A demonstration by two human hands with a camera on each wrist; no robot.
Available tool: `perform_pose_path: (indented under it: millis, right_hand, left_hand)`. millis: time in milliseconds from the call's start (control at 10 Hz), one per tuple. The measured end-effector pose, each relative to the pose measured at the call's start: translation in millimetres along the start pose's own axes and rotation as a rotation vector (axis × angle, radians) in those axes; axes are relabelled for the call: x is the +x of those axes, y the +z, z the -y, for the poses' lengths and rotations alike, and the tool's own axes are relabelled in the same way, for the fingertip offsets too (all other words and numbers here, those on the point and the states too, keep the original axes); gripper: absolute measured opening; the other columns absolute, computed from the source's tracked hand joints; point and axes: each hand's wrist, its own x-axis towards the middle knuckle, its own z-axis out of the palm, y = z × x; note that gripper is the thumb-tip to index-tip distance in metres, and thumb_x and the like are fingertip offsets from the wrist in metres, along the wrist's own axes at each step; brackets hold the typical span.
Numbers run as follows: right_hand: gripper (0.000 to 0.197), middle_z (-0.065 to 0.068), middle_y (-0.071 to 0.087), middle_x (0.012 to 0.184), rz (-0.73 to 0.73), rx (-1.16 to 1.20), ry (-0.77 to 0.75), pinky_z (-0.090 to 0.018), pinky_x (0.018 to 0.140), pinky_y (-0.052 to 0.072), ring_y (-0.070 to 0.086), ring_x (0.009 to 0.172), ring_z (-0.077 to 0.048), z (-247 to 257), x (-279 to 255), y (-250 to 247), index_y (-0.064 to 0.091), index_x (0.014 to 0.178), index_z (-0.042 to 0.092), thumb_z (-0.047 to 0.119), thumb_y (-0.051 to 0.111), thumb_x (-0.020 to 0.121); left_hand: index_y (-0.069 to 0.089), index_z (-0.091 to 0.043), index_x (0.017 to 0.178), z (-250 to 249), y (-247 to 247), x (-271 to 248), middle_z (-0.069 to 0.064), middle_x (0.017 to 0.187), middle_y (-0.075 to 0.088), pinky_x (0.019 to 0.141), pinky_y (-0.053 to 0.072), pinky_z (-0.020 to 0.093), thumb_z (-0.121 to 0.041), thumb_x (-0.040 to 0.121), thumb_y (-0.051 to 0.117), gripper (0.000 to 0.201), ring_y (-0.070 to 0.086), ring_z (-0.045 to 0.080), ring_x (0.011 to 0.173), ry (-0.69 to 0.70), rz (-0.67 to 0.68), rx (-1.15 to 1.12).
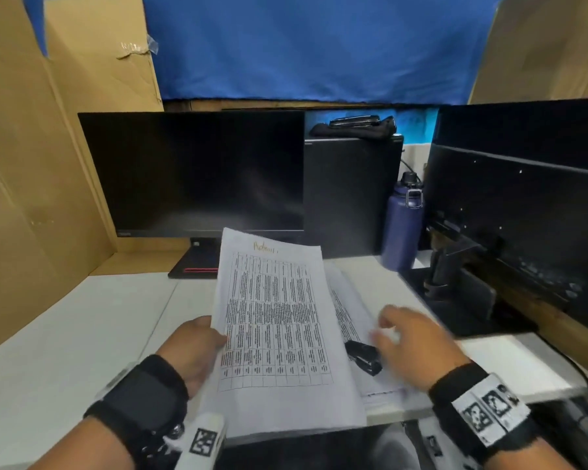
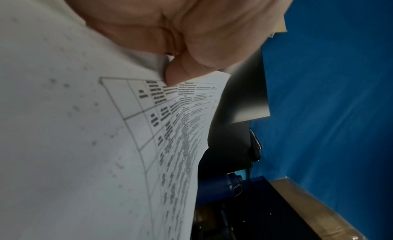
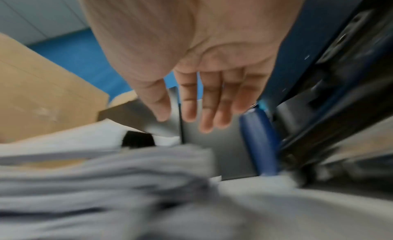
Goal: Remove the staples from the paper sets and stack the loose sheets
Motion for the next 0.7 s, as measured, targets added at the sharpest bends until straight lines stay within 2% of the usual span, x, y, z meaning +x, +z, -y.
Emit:
perform_pose_path:
  millis: [100,200,300,400,500,600,700]
  right_hand:
    - [0.012,0.008,0.063,0.103,0.238,0.118,-0.016,-0.031,0.087,0.051,0.061,0.094,-0.014,12.5,-3.5,23.1,0.055,0.096,0.035,0.03,0.063,0.087]
    - [0.012,0.005,0.066,0.101,0.114,0.049,0.076,-0.029,0.08,0.051,0.061,0.088,-0.016,2.0,2.5,13.2,0.055,0.095,0.033,0.022,0.058,0.091]
    - [0.011,-0.001,0.067,0.104,0.033,-0.146,0.15,-0.03,0.08,0.05,0.064,0.095,-0.023,-15.3,5.7,-3.3,0.057,0.105,0.026,0.026,0.053,0.094]
    - [0.016,0.001,0.069,0.107,0.093,-0.258,0.184,-0.031,0.08,0.051,0.066,0.098,-0.022,-18.5,-0.4,-8.9,0.059,0.109,0.027,0.031,0.051,0.095]
    - [0.019,0.005,0.069,0.108,0.124,-0.262,0.202,-0.031,0.077,0.048,0.062,0.092,-0.02,-16.5,-5.8,-6.6,0.06,0.109,0.03,0.033,0.05,0.093]
    - [0.02,0.006,0.067,0.105,0.113,-0.216,0.18,-0.031,0.075,0.046,0.055,0.085,-0.018,-18.3,-6.5,-11.1,0.059,0.11,0.031,0.036,0.047,0.094]
    - [0.021,0.007,0.06,0.1,0.137,-0.207,0.14,-0.03,0.077,0.048,0.057,0.089,-0.017,-17.6,-11.5,-16.0,0.057,0.109,0.03,0.042,0.047,0.095]
  left_hand:
    - [0.071,-0.001,0.111,2.5,14.2,19.2,0.026,0.105,0.077,0.098,0.049,0.071,0.009,0.084,0.046,0.038,0.069,0.053,0.107,-0.017,0.025,0.005]
    - [0.068,0.003,0.112,-1.3,31.7,24.5,0.031,0.109,0.074,0.092,0.054,0.069,0.014,0.087,0.041,0.039,0.069,0.054,0.106,-0.034,0.05,0.012]
    - [0.066,0.004,0.116,-7.3,51.2,21.9,0.029,0.112,0.074,0.09,0.06,0.058,0.015,0.095,0.04,0.036,0.073,0.046,0.101,-0.051,0.062,-0.005]
    - [0.061,0.004,0.129,-9.1,67.7,20.1,0.024,0.117,0.07,0.091,0.061,0.048,0.014,0.092,0.047,0.041,0.07,0.035,0.098,-0.021,0.081,0.021]
    - [0.065,0.007,0.112,-11.7,70.7,9.6,0.024,0.111,0.074,0.089,0.061,0.05,0.017,0.093,0.041,0.032,0.073,0.039,0.1,-0.072,0.176,0.008]
    - [0.056,-0.008,0.1,-11.5,61.4,-5.5,0.018,0.099,0.063,0.072,0.053,0.036,0.012,0.095,0.051,0.021,0.062,0.03,0.086,-0.059,0.167,-0.018]
    - [0.052,-0.024,0.121,-6.1,41.0,-31.8,0.001,0.118,0.059,0.089,0.051,0.029,-0.011,0.095,0.065,0.031,0.063,0.015,0.099,0.049,0.104,0.154]
